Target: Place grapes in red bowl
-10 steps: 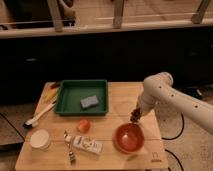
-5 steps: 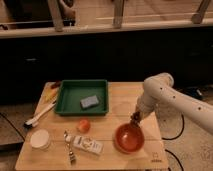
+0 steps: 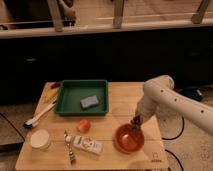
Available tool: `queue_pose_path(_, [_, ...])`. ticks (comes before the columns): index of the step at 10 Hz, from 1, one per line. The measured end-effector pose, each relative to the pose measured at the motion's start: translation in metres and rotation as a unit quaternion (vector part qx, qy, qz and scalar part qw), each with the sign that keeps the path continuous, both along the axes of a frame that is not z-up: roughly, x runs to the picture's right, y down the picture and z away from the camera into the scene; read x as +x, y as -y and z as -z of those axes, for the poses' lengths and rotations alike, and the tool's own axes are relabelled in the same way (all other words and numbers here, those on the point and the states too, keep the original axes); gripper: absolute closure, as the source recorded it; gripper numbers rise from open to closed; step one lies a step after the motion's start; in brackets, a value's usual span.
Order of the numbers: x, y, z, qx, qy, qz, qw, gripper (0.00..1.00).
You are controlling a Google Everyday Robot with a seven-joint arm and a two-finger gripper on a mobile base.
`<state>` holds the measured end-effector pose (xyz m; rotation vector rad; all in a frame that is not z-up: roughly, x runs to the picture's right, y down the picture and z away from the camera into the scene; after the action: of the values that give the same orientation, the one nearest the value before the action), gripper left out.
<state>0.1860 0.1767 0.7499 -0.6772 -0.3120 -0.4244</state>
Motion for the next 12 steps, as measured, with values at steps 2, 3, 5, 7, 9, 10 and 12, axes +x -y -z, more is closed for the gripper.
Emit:
queue_pose_path(2, [-0.001,-0.007,0.007,-0.003,0.006,0.005,1.0000,0.98])
queue_pose_path(3, [-0.005,-0.010,0.010,-0.005,0.011,0.009,0.9999,0.98])
queue_pose_path(5, [-0.008,-0.014,0.013,-0.007,0.019,0.013,0.9997,0.98])
queue_pose_path(7, [-0.009,-0.019,0.017,-0.010,0.024,0.015,0.9995,0.94])
queue_pose_path(9, [-0.013,-0.024,0.022,-0.014,0.031,0.022,0.9992,0.91])
queue_pose_path(10, [-0.014,-0.025,0.023,-0.014,0.034,0.024,0.9990,0.86])
queue_pose_path(12, [-0.016,-0.026,0.025,-0.015,0.039,0.025,0.9988,0.85])
